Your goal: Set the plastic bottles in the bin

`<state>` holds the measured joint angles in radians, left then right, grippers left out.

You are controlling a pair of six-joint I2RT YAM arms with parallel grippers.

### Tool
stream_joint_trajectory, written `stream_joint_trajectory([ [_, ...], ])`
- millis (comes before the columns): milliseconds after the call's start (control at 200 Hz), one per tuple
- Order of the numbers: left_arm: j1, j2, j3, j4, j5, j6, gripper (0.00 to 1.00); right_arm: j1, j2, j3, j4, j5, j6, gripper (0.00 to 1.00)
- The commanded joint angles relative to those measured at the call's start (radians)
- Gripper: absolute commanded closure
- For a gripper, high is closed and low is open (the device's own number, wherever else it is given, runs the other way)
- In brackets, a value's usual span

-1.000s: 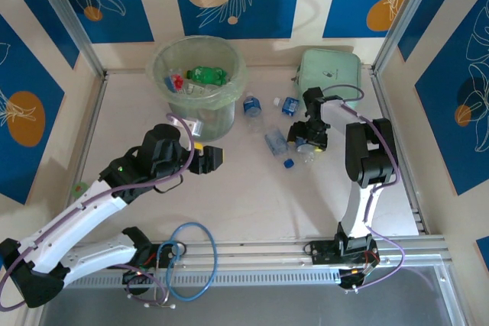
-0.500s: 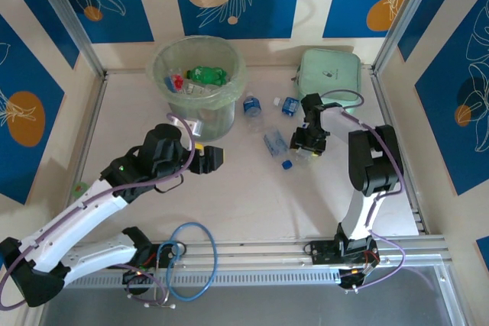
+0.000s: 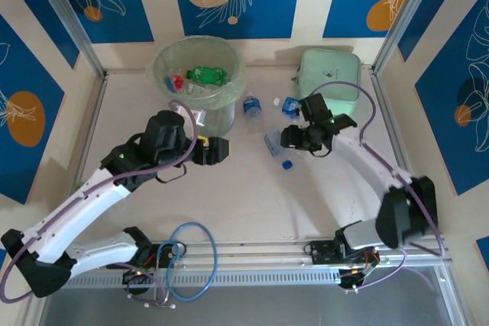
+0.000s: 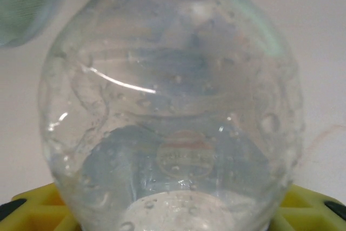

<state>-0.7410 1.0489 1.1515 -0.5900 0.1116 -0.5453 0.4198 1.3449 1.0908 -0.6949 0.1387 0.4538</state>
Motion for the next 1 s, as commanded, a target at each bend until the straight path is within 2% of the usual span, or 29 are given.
stream_joint_trajectory([
  [0,0.034,0.034,0.063,-0.013,0.125,-0.052,0.16,0.114,-0.136,-0.03,0.021,-0.039,-0.02,0.5],
  [220,0.087,0.086,0.065,0.127,0.297,-0.176,0.18,0.326,-0.299,-0.046,0.055,-0.047,-0.011,0.5],
  [455,0.095,0.108,0.038,0.26,0.389,-0.254,0.16,0.478,-0.323,-0.032,0.077,-0.037,-0.001,0.5],
  [780,0.094,0.124,0.011,0.257,0.396,-0.263,0.22,0.546,-0.263,-0.003,0.139,-0.081,0.011,0.49],
  [995,0.094,0.129,-0.002,0.256,0.395,-0.266,0.32,0.555,-0.244,0.003,0.166,-0.088,0.016,0.48],
])
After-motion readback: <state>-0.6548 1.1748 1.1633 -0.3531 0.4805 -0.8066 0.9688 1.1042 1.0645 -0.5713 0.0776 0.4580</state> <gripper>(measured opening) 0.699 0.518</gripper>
